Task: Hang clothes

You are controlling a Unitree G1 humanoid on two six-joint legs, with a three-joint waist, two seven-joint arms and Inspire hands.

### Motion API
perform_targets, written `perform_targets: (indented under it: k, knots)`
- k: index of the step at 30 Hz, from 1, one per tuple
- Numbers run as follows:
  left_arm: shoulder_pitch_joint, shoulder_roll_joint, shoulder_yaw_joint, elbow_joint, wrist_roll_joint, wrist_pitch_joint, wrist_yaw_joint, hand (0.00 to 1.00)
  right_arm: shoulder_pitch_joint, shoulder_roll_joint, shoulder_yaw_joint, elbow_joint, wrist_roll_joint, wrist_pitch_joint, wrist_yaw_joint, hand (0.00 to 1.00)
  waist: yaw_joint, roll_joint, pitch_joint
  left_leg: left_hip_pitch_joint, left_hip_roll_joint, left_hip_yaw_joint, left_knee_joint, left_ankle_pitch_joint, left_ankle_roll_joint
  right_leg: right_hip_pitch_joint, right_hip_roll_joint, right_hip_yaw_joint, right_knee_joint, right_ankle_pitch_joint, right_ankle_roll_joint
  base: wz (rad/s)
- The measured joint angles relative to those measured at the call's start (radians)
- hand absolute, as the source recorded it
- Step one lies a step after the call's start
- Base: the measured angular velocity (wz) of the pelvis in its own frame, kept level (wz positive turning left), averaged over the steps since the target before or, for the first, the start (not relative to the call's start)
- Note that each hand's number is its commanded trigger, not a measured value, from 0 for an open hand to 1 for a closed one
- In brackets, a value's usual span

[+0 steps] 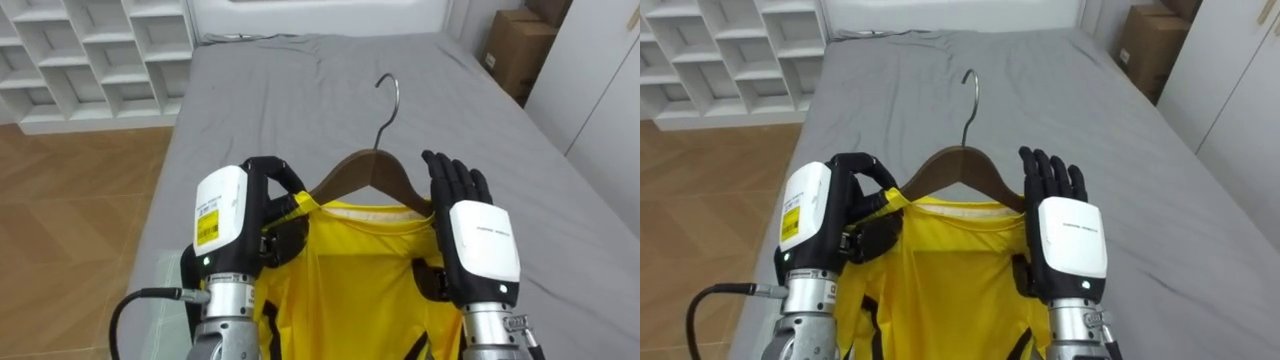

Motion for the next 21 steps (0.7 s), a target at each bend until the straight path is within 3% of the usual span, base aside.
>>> perform_targets:
  k: [1,2,4,5,6,21]
  knots:
    - [0.000,0.000,0.000,0.000,0.000,0.000,-0.001,1.00,0.000,0.000,0.000,0.000,0.001,0.000,0.000,0.16,0.000,0.000,0.0000,0.000,0.000,0.000,0.000,0.000,0.000,0.000,0.000,0.000,0.000,0.000,0.000,0.00]
    - [0.000,0.000,0.000,0.000,0.000,0.000,-0.001,1.00,0.000,0.000,0.000,0.000,0.002,0.000,0.000,0.51,-0.001,0.000,0.0001,0.000,0.000,0.000,0.000,0.000,0.000,0.000,0.000,0.000,0.000,0.000,0.000,0.00]
    - [0.000,0.000,0.000,0.000,-0.001,0.000,-0.001,1.00,0.000,0.000,0.000,0.003,0.002,-0.001,0.000,0.76,-0.001,0.000,0.0001,0.000,0.000,0.001,0.000,0.000,0.000,0.000,0.000,-0.001,-0.001,0.000,0.000,0.00]
    - [0.000,0.000,0.000,0.000,-0.002,0.000,-0.001,1.00,0.000,0.000,0.000,0.004,0.002,-0.002,0.000,0.96,-0.001,0.000,0.0001,0.001,0.000,0.001,0.000,0.000,0.000,0.000,0.000,-0.001,-0.001,0.000,0.000,0.00]
    - [0.000,0.000,0.000,0.000,-0.011,0.000,-0.001,1.00,0.000,0.000,0.000,0.009,0.002,-0.003,0.000,1.00,-0.001,0.000,0.0001,0.001,0.000,0.001,0.000,0.000,0.000,0.000,0.000,-0.001,-0.001,0.000,0.000,0.00]
    - [0.000,0.004,0.001,0.000,-0.037,-0.011,0.001,1.00,-0.027,-0.001,-0.005,0.050,0.064,-0.004,0.006,1.00,-0.003,0.006,0.0074,0.000,0.000,0.001,-0.001,0.000,0.000,0.001,-0.001,-0.006,-0.001,0.000,0.000,0.00]
